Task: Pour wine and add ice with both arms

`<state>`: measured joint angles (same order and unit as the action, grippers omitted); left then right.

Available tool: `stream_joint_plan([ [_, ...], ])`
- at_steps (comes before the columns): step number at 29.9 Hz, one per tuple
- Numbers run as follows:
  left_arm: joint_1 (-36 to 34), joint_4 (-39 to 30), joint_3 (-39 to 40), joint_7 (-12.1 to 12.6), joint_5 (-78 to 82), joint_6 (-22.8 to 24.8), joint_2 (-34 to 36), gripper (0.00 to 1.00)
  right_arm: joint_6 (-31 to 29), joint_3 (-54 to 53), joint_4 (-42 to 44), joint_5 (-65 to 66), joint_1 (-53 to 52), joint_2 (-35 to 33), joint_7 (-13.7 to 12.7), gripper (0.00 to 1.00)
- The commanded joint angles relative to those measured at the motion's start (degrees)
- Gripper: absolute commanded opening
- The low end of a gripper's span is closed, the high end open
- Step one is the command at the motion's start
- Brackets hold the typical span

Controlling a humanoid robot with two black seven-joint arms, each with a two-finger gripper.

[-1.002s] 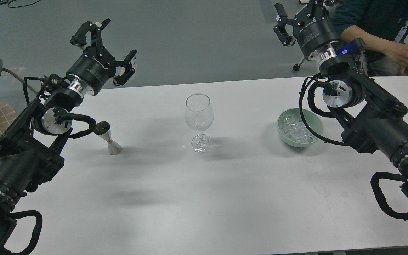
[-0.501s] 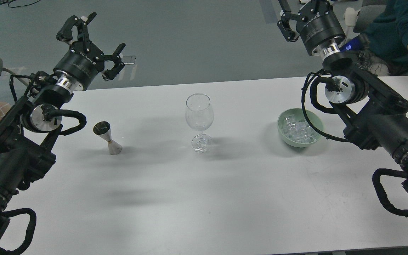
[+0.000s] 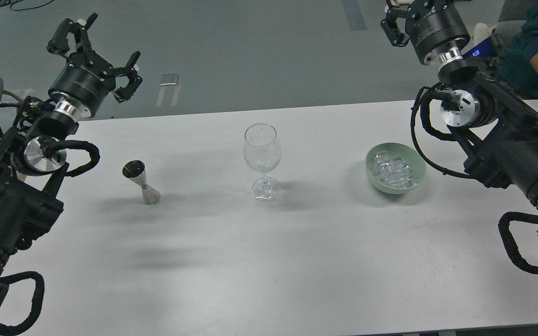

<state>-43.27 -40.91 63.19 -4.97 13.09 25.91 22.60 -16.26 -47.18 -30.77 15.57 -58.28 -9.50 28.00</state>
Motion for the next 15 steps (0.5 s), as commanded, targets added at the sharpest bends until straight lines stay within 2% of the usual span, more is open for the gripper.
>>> stream_joint_plan([
  [1, -0.1, 0.1, -0.1, 0.1, 0.0, 0.0, 0.0, 0.98, 0.0, 0.2, -0.1, 0.1, 0.0, 0.2, 0.0, 1.0],
  [15, 0.4, -0.7, -1.1, 0.5, 0.2, 0.2, -0.3, 0.99, 0.0, 1.4, -0.5, 0.1, -0.2, 0.5, 0.0, 1.0],
])
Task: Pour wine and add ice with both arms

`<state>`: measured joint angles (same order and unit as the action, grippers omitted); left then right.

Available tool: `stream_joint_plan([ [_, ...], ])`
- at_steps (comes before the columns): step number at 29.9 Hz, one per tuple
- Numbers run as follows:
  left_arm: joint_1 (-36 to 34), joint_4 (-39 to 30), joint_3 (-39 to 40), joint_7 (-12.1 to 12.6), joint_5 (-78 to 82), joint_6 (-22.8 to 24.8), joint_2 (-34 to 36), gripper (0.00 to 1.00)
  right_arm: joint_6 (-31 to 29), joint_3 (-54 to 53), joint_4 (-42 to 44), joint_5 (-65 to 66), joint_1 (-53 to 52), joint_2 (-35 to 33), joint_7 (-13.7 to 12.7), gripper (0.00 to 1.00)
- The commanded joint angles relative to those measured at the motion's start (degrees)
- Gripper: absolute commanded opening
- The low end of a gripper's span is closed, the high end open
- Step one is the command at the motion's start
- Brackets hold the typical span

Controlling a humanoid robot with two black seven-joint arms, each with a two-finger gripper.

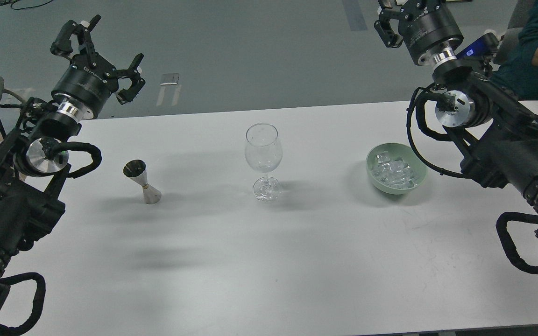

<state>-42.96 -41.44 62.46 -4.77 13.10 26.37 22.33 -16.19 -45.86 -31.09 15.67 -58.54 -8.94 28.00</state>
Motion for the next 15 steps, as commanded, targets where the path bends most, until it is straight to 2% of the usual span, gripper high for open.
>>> stream_joint_plan([
  [1, 0.1, -0.1, -0.3, 0.5, 0.2, -0.2, 0.0, 0.99, 0.0, 0.1, -0.2, 0.0, 0.1, 0.1, 0.0, 1.0],
  [15, 0.2, -1.1, -0.1, 0.7, 0.1, 0.0, 0.1, 0.99, 0.0, 0.8, -0.5, 0.0, 0.2, 0.1, 0.0, 1.0],
])
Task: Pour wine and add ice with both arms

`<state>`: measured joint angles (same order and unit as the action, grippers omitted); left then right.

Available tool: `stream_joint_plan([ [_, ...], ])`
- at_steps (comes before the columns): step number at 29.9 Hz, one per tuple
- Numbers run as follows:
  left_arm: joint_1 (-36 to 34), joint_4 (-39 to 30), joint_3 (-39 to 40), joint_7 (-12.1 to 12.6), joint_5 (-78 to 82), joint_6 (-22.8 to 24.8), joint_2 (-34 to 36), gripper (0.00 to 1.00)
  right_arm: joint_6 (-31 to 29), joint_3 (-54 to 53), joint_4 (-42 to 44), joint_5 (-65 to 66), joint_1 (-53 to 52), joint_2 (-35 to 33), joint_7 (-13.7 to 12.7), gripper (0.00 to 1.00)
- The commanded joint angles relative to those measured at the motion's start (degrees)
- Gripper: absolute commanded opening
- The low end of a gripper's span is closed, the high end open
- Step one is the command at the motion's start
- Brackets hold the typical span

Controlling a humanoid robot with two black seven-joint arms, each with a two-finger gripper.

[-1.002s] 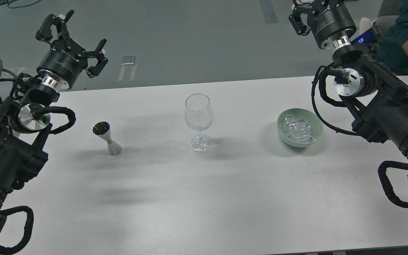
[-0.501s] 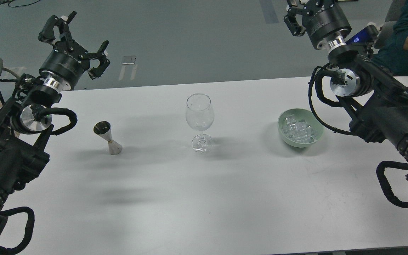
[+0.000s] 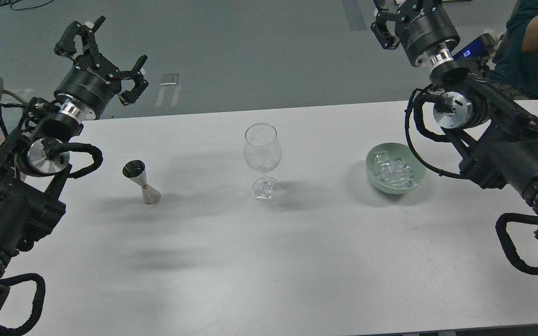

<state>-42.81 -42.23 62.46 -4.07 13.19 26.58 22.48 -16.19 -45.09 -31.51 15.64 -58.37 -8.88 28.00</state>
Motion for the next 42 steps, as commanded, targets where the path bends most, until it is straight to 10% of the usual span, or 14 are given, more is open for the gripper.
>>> stream_joint_plan([
  [1, 0.0, -0.4, -0.1, 0.0, 0.0, -0.2, -0.1, 0.99, 0.0, 0.0, -0.1, 0.0, 0.0, 0.0, 0.0, 1.0],
  [10, 1.1, -4.0, 0.6, 1.5, -0.2, -0.6, 0.2, 0.99, -0.1, 0.0, -0.2, 0.0, 0.0, -0.1, 0.0, 1.0],
  [16, 6.5, -12.6, 2.7, 11.1, -8.2, -4.1, 3.8, 0.98, -0.1, 0.0, -0.2, 0.0, 0.0, -0.2, 0.0, 1.0],
  [31, 44.6, -45.0, 21.8, 15.4, -20.6, -11.4, 11.5, 0.97, 0.1, 0.2, -0.1, 0.1, 0.0, 0.2, 0.0, 1.0],
  [42, 58.5, -51.3, 26.9, 18.4, -24.9, -15.4, 1.0, 0.97, 0.2, 1.1, 0.0, 0.1, 0.1, 0.1, 0.0, 1.0],
])
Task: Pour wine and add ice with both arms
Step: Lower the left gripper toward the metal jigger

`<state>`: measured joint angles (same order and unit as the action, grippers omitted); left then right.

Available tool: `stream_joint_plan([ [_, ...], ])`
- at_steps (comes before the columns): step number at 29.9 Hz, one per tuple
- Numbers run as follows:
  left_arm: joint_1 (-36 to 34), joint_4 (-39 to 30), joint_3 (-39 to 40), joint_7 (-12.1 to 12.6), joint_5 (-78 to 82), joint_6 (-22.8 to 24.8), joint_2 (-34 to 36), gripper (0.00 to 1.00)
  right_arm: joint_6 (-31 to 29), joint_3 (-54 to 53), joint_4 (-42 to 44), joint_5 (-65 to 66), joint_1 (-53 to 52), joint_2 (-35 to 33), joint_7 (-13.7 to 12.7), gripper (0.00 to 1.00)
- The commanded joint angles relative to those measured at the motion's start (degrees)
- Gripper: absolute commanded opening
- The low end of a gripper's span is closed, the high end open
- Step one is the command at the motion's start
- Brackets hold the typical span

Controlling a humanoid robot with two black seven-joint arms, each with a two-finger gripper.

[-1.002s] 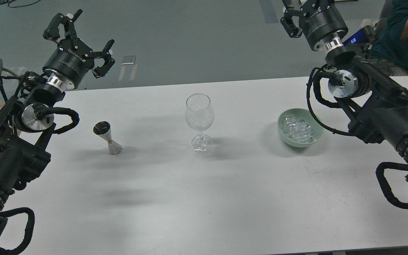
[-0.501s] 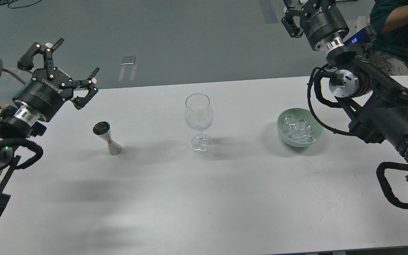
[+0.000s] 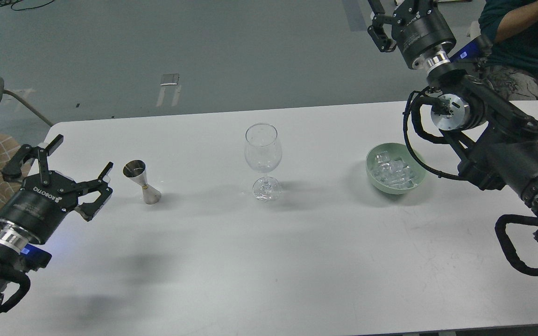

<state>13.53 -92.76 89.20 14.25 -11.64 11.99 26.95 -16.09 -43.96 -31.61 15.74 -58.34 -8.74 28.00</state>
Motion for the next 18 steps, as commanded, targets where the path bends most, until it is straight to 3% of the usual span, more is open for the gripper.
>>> stream_joint_plan([
  [1, 2.7, -0.8, 0.2, 0.1, -0.1, -1.7, -5.6, 0.97, 0.3, 0.1, 0.1, 0.0, 0.1, -0.1, 0.0, 1.0],
  [7, 2.6, -0.1, -0.3, 0.1, 0.4, -7.9, -12.3, 0.99, 0.4, 0.2, 0.1, 0.0, 0.1, -0.1, 0.0, 1.0],
  [18, -2.0, 8.2, 0.3, -0.9, 3.0, -9.4, -19.6, 0.99, 1.1, 0.2, 0.1, 0.0, 0.2, 0.0, 0.0, 1.0],
])
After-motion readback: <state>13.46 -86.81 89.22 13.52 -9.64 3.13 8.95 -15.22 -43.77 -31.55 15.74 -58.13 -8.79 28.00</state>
